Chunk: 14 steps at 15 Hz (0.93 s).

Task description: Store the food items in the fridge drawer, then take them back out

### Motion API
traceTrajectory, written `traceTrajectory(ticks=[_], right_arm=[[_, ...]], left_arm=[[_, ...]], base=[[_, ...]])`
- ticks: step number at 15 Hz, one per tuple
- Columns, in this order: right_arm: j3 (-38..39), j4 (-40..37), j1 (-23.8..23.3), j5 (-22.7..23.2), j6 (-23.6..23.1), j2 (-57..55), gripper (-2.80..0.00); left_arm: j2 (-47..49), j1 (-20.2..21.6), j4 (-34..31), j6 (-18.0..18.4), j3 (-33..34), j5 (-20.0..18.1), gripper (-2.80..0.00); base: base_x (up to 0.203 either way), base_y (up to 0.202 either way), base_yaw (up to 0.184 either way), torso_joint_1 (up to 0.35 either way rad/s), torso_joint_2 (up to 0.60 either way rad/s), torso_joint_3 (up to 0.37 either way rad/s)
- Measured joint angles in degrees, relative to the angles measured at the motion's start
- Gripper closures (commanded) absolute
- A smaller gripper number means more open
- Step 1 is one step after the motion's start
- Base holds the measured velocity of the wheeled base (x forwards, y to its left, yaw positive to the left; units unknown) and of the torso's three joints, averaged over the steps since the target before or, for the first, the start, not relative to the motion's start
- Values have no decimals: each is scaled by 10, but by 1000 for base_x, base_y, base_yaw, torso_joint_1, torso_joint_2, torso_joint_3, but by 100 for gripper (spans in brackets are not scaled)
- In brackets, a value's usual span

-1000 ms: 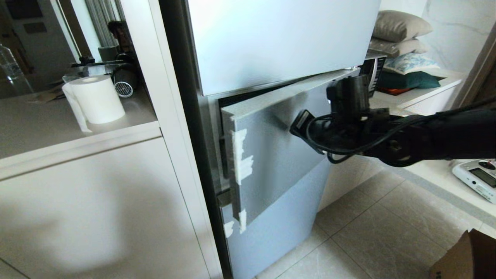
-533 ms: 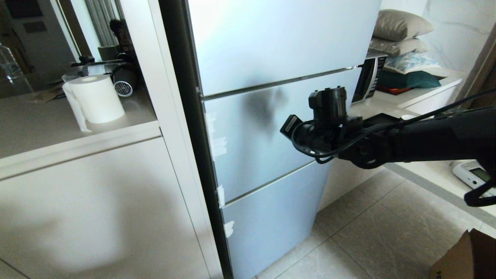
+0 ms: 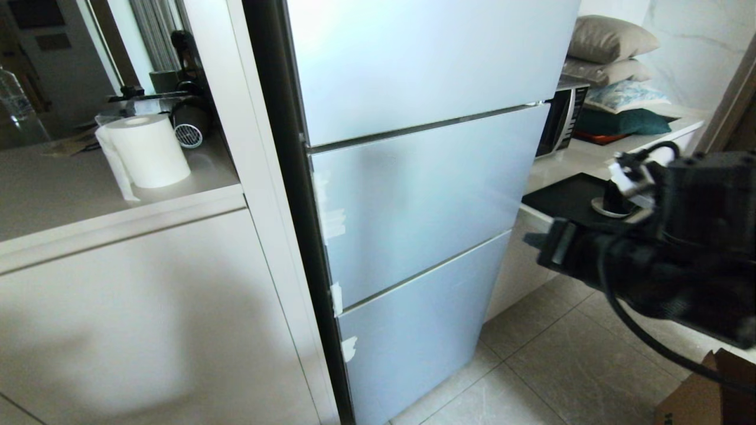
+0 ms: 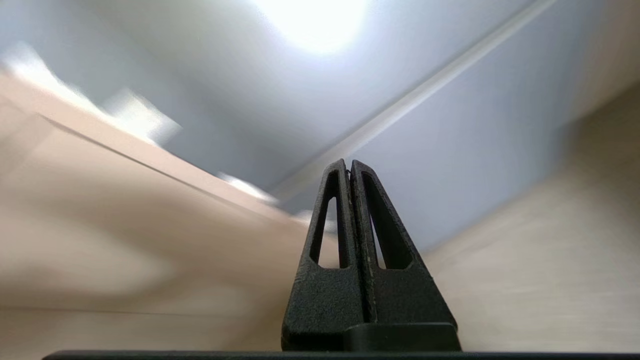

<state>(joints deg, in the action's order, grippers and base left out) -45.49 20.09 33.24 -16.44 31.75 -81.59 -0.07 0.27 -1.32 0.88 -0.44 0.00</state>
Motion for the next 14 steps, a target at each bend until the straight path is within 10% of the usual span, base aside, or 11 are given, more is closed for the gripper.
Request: traceTrajectory(ticks=[4, 9, 14], right_arm=[[235, 43, -29, -41, -141, 220, 0], [375, -9, -282, 114, -269, 441, 0], [438, -161, -334, 176, -357, 701, 0]], left_arm=[[0, 0, 0, 0, 0, 0, 0], [0, 0, 0, 0, 0, 0, 0], [0, 0, 0, -1, 0, 1, 0]], base=[[0, 0, 0, 0, 0, 0], [0, 0, 0, 0, 0, 0], [0, 0, 0, 0, 0, 0]])
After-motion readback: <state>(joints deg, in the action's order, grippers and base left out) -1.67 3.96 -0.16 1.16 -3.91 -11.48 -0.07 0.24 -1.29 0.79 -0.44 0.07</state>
